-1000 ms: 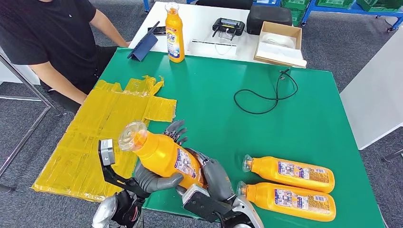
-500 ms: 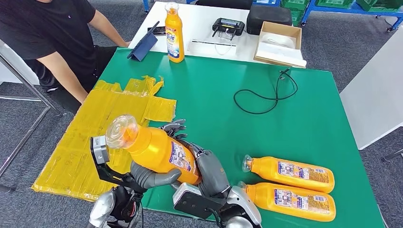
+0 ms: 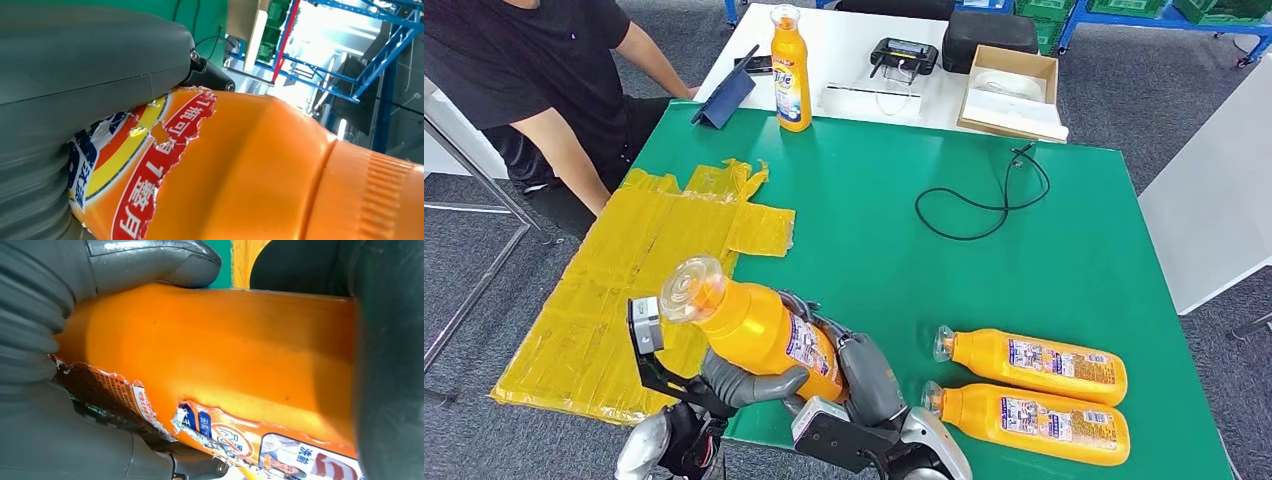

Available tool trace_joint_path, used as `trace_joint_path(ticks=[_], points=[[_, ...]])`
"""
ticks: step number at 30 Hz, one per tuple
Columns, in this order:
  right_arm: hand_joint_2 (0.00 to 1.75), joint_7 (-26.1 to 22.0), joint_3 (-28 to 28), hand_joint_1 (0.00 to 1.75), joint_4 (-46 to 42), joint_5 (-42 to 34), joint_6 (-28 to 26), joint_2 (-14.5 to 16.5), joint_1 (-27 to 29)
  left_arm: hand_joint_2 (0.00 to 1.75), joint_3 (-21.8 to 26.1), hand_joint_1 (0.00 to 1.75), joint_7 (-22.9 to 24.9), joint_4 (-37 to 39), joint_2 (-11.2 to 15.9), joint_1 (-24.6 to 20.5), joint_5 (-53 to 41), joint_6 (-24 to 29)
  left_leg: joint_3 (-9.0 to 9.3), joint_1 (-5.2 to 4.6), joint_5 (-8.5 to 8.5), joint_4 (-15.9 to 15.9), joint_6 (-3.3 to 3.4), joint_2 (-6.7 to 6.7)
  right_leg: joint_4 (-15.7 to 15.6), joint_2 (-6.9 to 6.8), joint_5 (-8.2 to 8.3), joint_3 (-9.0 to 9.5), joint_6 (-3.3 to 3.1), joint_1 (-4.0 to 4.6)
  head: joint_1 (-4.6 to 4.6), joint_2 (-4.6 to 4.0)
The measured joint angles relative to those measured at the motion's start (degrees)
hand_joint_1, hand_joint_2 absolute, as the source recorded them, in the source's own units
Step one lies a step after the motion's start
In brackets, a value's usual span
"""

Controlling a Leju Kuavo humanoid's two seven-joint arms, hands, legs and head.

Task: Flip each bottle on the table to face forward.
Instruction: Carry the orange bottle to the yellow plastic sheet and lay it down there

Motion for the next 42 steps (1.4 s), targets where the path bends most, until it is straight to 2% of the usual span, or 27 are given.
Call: trace_joint_path(ticks=[1,4,6,8,11,13,17,20,23,28,30,35,42], points=[[1.75,0.11,-0.01,0.73,0.02,0.19,-0.16,0.0,0.06,1.75,0.03,1.75,-0.13,0.02,-0.01,0.0,-0.56,0.05,0.0,0.0,0.0,0.0,0.0,0.0,0.0,0.0,0.0,0.0,0.0,0.0,0.0,0.0],[1.75,0.28,-0.03,0.73,0.03,0.48,-0.39,0.0,0.15,1.75,0.06,1.75,-0.38,0.02,-0.02,0.0,-1.27,0.1,0.01,0.0,0.0,0.0,0.0,0.0,0.0,0.0,0.0,0.0,0.0,0.0,0.0,0.0],[1.75,0.6,-0.07,0.37,0.02,1.11,-0.83,-0.01,0.33,1.75,0.09,1.75,-0.88,0.02,-0.08,-0.03,-2.65,0.18,0.01,0.0,0.0,0.0,0.0,-0.01,0.0,0.0,0.0,0.01,0.0,0.0,0.0,0.0],[1.75,1.81,-0.21,0.0,-0.31,3.4,-1.94,-0.05,0.83,1.75,0.58,1.75,-4.62,-0.37,-0.37,-0.62,-11.74,2.07,0.0,0.0,0.01,0.0,0.01,-0.01,0.0,-0.01,0.0,0.0,0.0,0.0,-0.01,0.0],[1.75,3.64,-0.73,0.0,-3.09,6.56,-2.57,-0.24,1.03,1.75,1.54,1.75,-12.24,-3.12,-0.93,-3.36,-36.28,9.2,-0.02,0.0,0.05,0.01,0.04,-0.06,0.0,-0.04,0.02,0.0,0.01,0.0,0.01,0.0],[1.75,4.45,-1.22,0.0,-5.99,6.88,-1.92,-0.31,1.15,1.75,2.3,1.75,-13.61,-4.75,-1.14,-5.5,-48.71,13.89,0.01,0.0,0.05,0.01,0.04,-0.05,0.0,-0.02,0.03,0.04,0.01,0.0,0.01,0.0],[1.75,4.77,-2.58,0.0,-11.63,6.86,-1.33,-0.79,2.67,1.75,3.78,1.75,-14.78,-5.17,-0.58,-7.93,-66.26,21.67,0.03,0.0,0.05,0.01,0.03,-0.03,0.0,-0.02,0.04,0.03,0.01,0.0,0.0,0.0],[1.75,4.55,-3.73,0.0,-15.56,6.42,-1.65,-2.05,4.74,1.75,3.94,1.75,-14.27,-3.49,0.75,-9.05,-77.69,27.56,0.02,0.0,0.05,0.01,0.03,-0.03,0.0,-0.02,0.04,0.03,0.01,0.0,0.01,0.0],[1.75,4.19,-4.45,0.0,-18.17,5.93,-2.27,-3.55,6.77,1.75,4.07,1.75,-13.67,-1.11,1.91,-9.78,-82.94,30.96,-0.01,-0.01,0.04,0.01,0.03,-0.01,0.0,-0.01,0.04,0.0,0.01,-0.01,0.0,0.0],[1.75,4.08,-4.95,0.0,-21.01,4.81,-3.62,-6.3,8.57,1.75,3.41,1.75,-6.94,5.22,5.25,-12.23,-100.11,35.1,0.02,-0.02,0.04,0.0,0.03,0.0,0.0,-0.01,0.04,0.01,0.0,-0.02,0.0,0.0],[1.75,4.43,-4.97,0.0,-22.55,5.14,-4.67,-7.87,9.69,1.75,3.37,1.75,-4.98,9.79,7.09,-13.04,-103.77,35.49,0.03,-0.02,0.04,0.0,0.02,0.04,0.0,0.03,0.06,-0.01,-0.01,-0.01,-0.01,0.0],[1.75,4.86,-4.24,0.0,-25.81,6.81,-8.04,-12.1,13.32,1.75,3.76,1.75,-2.73,19.54,10.77,-13.7,-105.6,34.05,0.0,-0.01,0.04,0.0,0.02,0.05,0.0,0.06,0.06,-0.02,-0.02,0.0,-0.01,0.0],[1.75,6.28,-2.66,0.0,-27.79,7.02,-10.28,-15.83,14.84,1.75,3.95,1.75,-1.24,25.98,13.35,-14.11,-106.01,30.86,-0.03,-0.02,0.04,0.0,0.02,0.02,0.0,0.04,0.03,-0.03,-0.01,-0.02,0.0,0.0]])
